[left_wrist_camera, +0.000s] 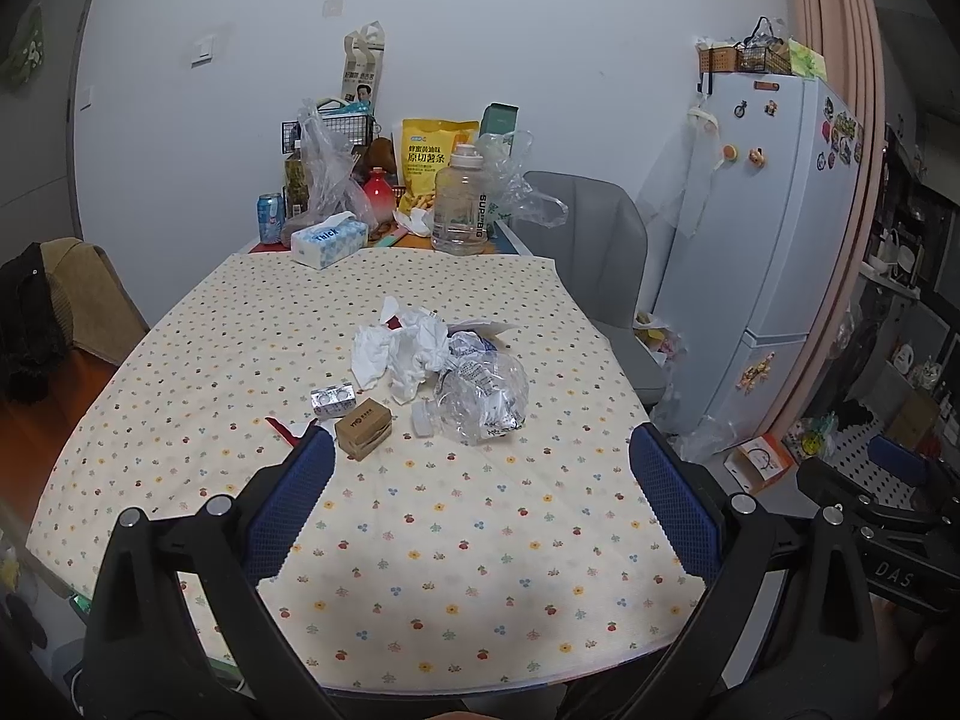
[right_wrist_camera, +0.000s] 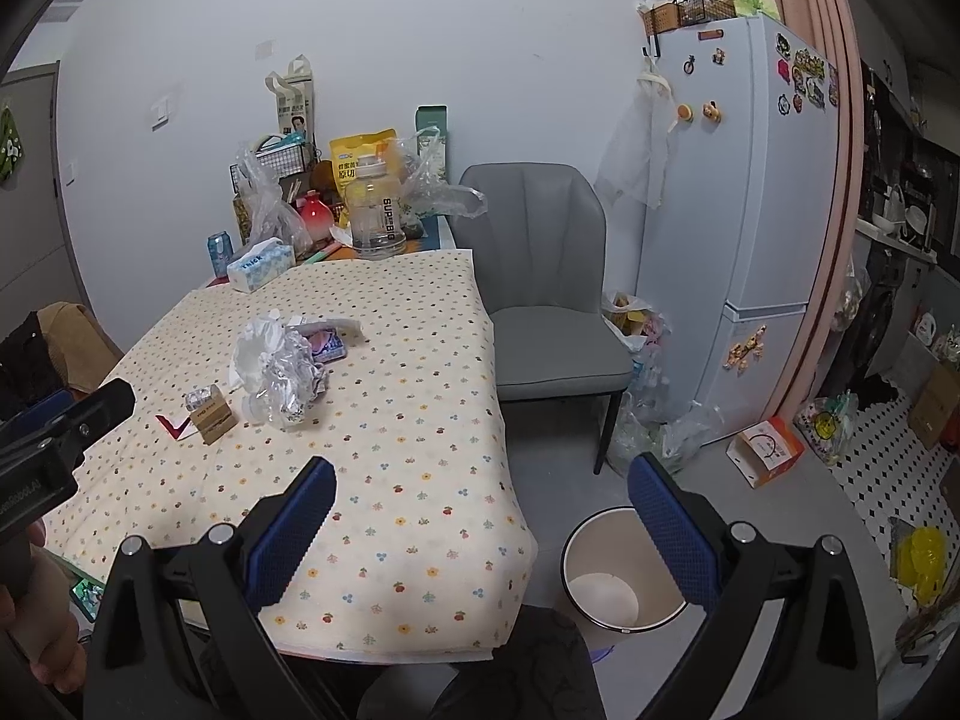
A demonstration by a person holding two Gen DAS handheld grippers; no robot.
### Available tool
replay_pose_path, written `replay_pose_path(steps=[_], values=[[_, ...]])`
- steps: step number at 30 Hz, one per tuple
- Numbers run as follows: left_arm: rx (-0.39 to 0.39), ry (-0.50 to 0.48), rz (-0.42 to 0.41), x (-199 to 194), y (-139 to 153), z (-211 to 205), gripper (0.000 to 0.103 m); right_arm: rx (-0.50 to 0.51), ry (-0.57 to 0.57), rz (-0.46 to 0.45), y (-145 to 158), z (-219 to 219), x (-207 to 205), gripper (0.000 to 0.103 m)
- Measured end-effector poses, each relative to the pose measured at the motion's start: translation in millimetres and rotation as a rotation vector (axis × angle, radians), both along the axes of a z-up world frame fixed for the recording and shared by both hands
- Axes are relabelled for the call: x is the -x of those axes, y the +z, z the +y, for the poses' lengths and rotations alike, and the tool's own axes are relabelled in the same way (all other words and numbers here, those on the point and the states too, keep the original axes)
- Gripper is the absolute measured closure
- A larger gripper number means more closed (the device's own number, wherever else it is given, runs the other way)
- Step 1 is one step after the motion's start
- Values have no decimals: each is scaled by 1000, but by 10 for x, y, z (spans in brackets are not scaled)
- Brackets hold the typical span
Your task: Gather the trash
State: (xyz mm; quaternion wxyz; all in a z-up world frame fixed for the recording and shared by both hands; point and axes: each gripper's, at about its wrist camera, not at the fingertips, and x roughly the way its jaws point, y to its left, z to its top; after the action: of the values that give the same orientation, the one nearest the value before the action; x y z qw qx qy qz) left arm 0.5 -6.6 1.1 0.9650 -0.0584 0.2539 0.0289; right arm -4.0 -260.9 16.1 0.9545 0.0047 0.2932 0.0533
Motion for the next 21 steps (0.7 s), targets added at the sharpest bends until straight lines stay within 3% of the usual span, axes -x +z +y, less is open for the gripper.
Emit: replay_pose_path(steps=[21], values=[[4, -1, -6, -3, -29, -17, 5, -13, 5, 15, -40, -26, -23, 7]])
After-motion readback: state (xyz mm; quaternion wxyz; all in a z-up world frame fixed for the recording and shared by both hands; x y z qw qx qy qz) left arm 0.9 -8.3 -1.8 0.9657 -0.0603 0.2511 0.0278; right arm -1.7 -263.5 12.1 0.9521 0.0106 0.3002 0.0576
